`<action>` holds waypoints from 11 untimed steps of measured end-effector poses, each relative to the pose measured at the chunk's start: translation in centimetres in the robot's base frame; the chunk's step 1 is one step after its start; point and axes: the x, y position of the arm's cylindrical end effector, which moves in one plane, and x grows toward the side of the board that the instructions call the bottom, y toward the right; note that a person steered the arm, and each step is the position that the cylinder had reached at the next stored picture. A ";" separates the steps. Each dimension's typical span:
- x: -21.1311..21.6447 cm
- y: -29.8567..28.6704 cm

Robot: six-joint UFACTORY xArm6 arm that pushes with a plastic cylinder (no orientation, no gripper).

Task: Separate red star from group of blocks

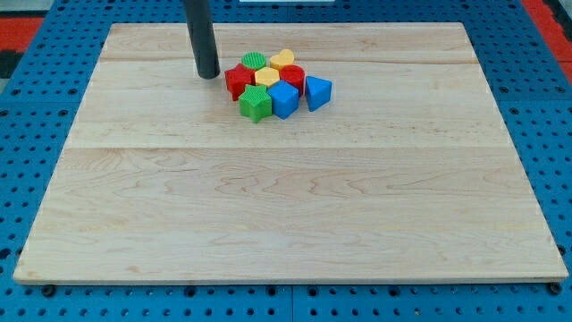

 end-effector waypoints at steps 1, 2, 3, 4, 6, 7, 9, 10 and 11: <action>1.6 0.0; 4.5 0.1; 6.4 0.3; 7.8 0.7; 6.1 2.6; 4.2 3.3; 3.2 8.9; 2.0 9.2; 0.1 7.8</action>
